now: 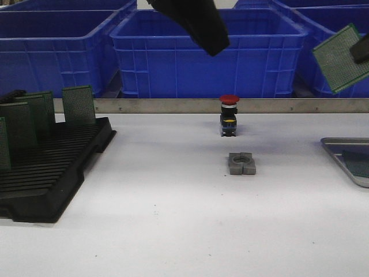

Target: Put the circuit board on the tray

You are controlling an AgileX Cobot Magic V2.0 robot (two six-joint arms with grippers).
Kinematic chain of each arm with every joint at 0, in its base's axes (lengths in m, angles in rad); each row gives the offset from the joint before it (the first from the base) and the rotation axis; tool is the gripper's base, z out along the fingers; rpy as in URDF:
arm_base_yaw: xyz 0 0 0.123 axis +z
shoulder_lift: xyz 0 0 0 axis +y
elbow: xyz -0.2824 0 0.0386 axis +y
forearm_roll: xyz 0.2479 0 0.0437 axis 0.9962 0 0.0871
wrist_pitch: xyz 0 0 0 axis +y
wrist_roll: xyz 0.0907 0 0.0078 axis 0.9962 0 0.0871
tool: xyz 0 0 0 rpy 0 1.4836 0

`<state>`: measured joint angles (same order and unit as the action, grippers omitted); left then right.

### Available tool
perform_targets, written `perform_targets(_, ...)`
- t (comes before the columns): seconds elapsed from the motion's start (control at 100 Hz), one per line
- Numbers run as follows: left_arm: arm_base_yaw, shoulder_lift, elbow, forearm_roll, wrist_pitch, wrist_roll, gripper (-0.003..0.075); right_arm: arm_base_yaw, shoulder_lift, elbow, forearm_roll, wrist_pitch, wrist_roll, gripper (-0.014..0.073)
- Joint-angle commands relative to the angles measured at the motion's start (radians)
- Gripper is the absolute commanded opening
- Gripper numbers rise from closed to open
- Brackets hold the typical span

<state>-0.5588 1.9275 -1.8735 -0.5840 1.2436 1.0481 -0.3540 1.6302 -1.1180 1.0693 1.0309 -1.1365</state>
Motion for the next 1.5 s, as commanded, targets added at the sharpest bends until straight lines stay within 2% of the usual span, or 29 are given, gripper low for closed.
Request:
perform_targets(0.0, -0.007, -0.057, -0.023, -0.049, 0.033, -0.010, 0.0578, -0.054, -0.007, -0.028, 0.037, 0.001, 0.081, -0.0064)
perform_targets(0.21, -0.007, -0.057, -0.023, -0.049, 0.033, -0.010, 0.0578, -0.118, 0.115, -0.028, 0.036, -0.017, 0.178, -0.0064)
perform_targets(0.6, -0.007, -0.057, -0.023, -0.049, 0.033, -0.010, 0.0578, -0.122, 0.271, -0.028, 0.036, -0.057, 0.201, -0.0059)
perform_targets(0.72, -0.007, -0.057, -0.023, -0.049, 0.033, -0.010, 0.0578, -0.122, 0.279, -0.028, 0.036, -0.065, 0.201, 0.0037)
perform_targets(0.9, -0.007, -0.057, -0.023, -0.049, 0.033, -0.010, 0.0578, -0.122, 0.279, -0.028, 0.036, -0.077, 0.201, 0.0251)
perform_targets(1.1, -0.007, -0.057, -0.023, -0.049, 0.033, -0.010, 0.0578, -0.122, 0.279, -0.028, 0.037, -0.109, 0.201, 0.0421)
perform_targets(1.21, -0.007, -0.057, -0.023, -0.049, 0.033, -0.010, 0.0578, -0.122, 0.278, -0.028, 0.037, -0.109, 0.201, 0.0477)
perform_targets(1.49, -0.007, -0.057, -0.023, -0.049, 0.033, -0.010, 0.0577, -0.122, 0.275, -0.028, 0.073, -0.056, 0.202, 0.0482)
